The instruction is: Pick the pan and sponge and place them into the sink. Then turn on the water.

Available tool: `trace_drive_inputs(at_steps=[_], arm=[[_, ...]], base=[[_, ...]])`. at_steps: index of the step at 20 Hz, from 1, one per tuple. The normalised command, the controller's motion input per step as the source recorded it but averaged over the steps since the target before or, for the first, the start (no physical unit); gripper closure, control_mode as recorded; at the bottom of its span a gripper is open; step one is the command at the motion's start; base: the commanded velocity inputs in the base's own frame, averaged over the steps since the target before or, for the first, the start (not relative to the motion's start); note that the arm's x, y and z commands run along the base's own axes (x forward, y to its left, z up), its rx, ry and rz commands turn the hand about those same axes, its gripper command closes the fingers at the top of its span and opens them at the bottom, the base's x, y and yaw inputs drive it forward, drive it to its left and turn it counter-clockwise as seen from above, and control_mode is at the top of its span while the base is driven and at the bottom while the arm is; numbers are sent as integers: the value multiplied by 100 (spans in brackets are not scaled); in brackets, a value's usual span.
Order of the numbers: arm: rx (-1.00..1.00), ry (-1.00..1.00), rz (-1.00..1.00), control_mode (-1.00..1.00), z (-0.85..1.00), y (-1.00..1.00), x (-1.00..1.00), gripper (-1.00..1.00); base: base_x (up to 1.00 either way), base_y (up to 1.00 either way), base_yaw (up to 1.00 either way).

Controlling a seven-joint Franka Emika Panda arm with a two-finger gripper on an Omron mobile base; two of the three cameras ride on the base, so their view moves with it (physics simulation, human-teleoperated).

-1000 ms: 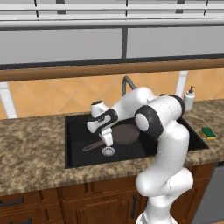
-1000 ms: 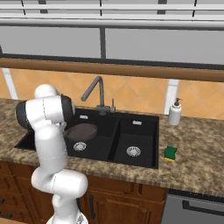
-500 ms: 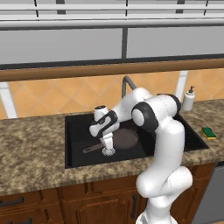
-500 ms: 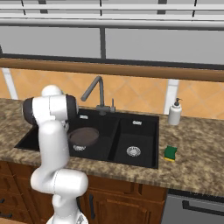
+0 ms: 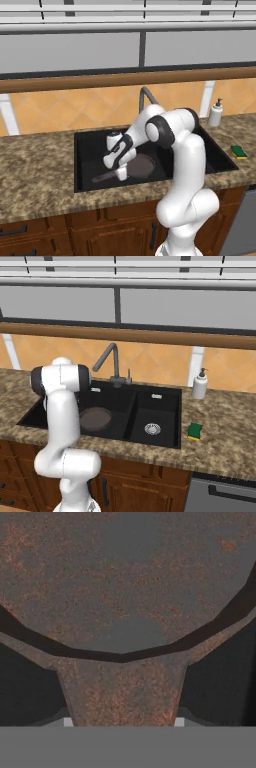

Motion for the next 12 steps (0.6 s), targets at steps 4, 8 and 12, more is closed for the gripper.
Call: trace_drive_inputs(at_steps=[4, 8, 12], arm=[[2, -5, 0, -100, -33, 26, 1, 100], [2, -3, 0, -100, -43, 19, 8, 100], [4, 0, 0, -100, -35, 12, 21, 100]], base=[[0, 0, 0], [0, 0, 0], [0, 0, 0]])
